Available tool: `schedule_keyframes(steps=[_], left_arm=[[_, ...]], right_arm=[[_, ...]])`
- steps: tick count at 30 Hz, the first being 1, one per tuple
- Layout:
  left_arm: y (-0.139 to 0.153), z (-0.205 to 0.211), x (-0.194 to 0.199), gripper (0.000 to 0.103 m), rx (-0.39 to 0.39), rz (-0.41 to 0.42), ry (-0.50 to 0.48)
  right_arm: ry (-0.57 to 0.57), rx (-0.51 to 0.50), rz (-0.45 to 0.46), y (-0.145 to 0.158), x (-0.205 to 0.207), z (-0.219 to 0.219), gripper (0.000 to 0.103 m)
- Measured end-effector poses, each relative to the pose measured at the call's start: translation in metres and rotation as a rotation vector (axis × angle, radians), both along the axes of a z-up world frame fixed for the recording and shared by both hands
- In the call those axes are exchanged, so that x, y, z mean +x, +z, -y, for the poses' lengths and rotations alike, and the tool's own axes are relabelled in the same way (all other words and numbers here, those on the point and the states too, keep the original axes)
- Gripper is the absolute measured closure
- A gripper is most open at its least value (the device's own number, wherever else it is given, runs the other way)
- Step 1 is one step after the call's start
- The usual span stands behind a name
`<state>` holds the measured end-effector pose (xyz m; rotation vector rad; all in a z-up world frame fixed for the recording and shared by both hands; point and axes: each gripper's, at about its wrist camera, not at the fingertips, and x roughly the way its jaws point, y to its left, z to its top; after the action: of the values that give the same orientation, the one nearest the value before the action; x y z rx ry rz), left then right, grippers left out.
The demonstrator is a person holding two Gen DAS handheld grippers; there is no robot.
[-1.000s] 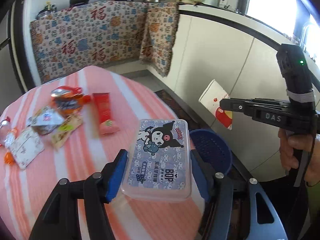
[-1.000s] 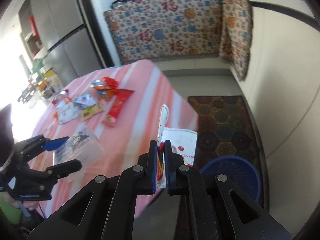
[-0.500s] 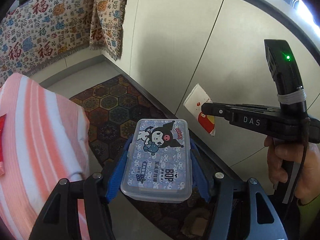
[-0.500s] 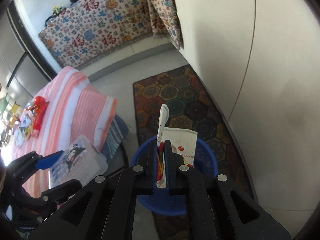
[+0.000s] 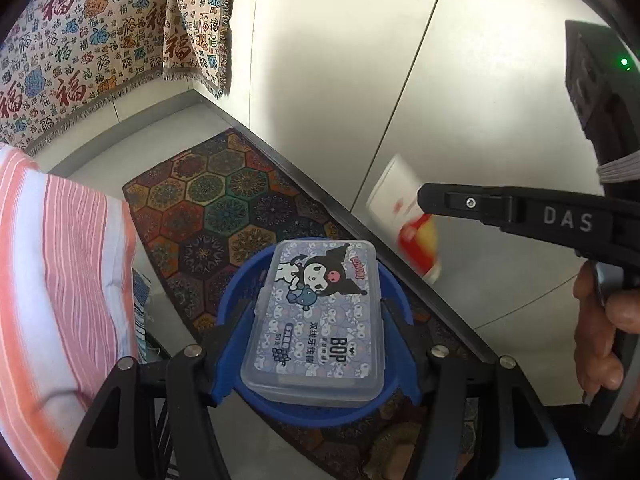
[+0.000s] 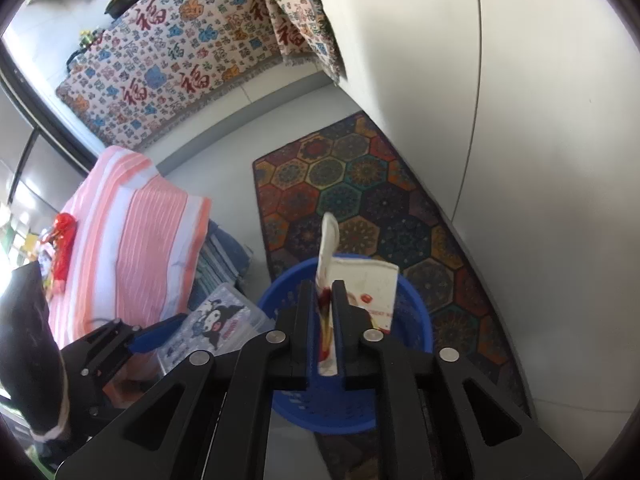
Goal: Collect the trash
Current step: 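Carry both items over the blue wastebasket and open both tools to drop them, then move both tools back over the table toward the remaining trash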
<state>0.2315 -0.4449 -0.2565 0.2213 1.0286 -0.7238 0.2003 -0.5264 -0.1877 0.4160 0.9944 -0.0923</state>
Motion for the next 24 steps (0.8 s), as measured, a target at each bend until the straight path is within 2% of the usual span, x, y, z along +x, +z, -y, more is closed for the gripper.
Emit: schedule_keyframes(steps=[1, 3, 8, 10, 13, 19, 21, 24], left_arm=[[-0.004, 0.003, 0.002, 0.032, 0.006, -0.003, 0.001], [-0.009, 0.008, 0.006, 0.03, 0.01, -0.022, 0.0], [-0.011, 0.007, 0.011, 0.03, 0.001, -0.023, 0.017], [-0.006, 0.001, 0.006, 0.03, -0.006, -0.011, 0.02], [0.007, -0.011, -0.005, 0.03, -0.01, 0.023, 0.022], [0.047, -0.066, -0.038, 0.03, -0.039, 0.092, 0.058], [0.06, -0.095, -0.048, 0.03, -0.045, 0.117, 0.087], [0.074, -0.138, -0.061, 0.03, -0.034, 0.159, 0.146]], right_arm=[[-0.006, 0.0, 0.001, 0.0, 0.0, 0.001, 0.083], [-0.017, -0.004, 0.008, 0.002, -0.001, 0.004, 0.072], [-0.026, -0.054, 0.051, 0.016, -0.004, 0.003, 0.07], [-0.026, -0.086, 0.075, 0.024, -0.006, -0.001, 0.064], [-0.018, -0.11, 0.108, 0.033, -0.005, -0.008, 0.061], [0.039, -0.201, 0.168, 0.052, -0.002, -0.043, 0.058], [0.075, -0.196, 0.193, 0.058, -0.003, -0.062, 0.058], [0.173, -0.187, 0.233, 0.066, -0.004, -0.105, 0.052]])
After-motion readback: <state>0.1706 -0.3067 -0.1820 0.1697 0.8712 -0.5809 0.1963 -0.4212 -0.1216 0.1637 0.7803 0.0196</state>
